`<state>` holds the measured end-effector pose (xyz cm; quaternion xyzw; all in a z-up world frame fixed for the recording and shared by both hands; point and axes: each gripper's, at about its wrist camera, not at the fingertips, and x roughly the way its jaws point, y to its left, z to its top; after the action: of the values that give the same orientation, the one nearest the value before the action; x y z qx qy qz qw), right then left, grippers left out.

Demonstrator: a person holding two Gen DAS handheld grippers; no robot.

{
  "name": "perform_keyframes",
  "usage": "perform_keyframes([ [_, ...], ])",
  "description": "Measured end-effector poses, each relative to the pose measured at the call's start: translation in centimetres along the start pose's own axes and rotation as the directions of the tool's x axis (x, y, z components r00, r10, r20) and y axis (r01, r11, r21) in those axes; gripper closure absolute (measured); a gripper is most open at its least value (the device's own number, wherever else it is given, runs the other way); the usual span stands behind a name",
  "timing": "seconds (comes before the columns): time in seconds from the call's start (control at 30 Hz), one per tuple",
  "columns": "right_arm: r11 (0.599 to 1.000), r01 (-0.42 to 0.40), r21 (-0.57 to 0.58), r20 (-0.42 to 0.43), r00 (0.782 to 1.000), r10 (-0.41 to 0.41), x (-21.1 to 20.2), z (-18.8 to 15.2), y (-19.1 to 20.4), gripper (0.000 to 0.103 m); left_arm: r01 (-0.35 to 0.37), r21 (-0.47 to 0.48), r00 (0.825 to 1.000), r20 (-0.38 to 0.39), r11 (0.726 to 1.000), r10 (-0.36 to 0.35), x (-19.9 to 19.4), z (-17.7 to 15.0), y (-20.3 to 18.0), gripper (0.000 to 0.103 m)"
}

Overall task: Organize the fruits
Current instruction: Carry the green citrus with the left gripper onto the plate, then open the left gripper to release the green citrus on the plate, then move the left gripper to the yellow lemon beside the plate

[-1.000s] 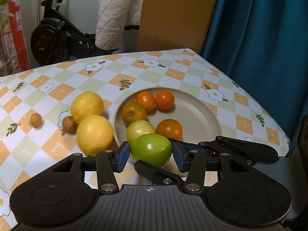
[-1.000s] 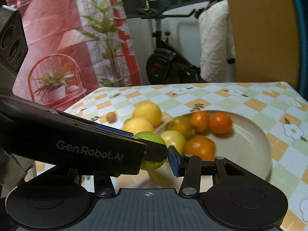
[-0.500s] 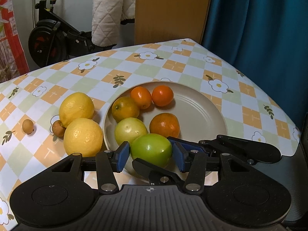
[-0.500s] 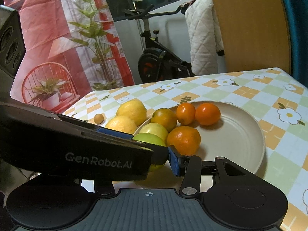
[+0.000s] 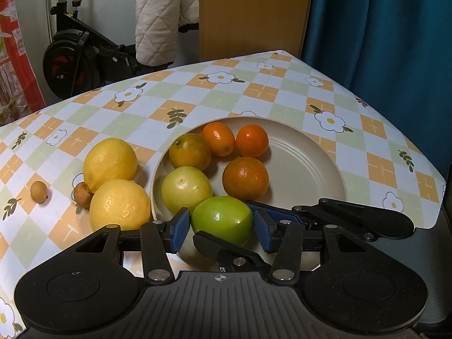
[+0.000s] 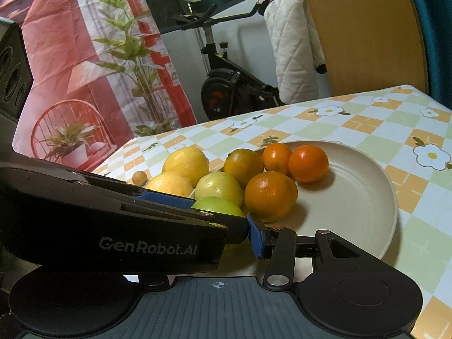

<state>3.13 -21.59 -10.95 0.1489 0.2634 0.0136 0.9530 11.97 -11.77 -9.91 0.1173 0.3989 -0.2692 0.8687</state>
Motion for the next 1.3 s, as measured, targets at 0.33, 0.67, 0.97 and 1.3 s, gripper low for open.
perform_keyframes([
  [0.33, 0.998, 0.053, -0.035, 0.040, 0.998, -0.052, -0.5, -0.3, 0.3, 0.058, -0.021, 0.008, 1.000, 0.012, 1.000, 0.021, 0.2, 0.0, -0.2, 0.050],
  [0.67, 0.992, 0.091, -0.089, 0.091, 0.992, -0.083, -1.7, -0.3, 0.9, 0.052, 0.004, -0.095, 0.996, 0.094, 0.996, 0.005, -3.6, -0.5, 1.8, 0.049],
  [0.97, 0.988, 0.086, -0.127, 0.105, 0.992, -0.073, -2.4, -0.3, 2.1, 0.051, -0.052, -0.231, 0.985, 0.146, 0.972, 0.088, -7.8, -1.8, 7.7, 0.049],
  [1.3, 0.980, 0.068, -0.188, 0.084, 0.995, -0.052, -2.0, -0.3, 4.4, 0.051, -0.093, -0.340, 0.971, 0.178, 0.936, 0.161, -10.1, -2.7, 13.6, 0.049],
])
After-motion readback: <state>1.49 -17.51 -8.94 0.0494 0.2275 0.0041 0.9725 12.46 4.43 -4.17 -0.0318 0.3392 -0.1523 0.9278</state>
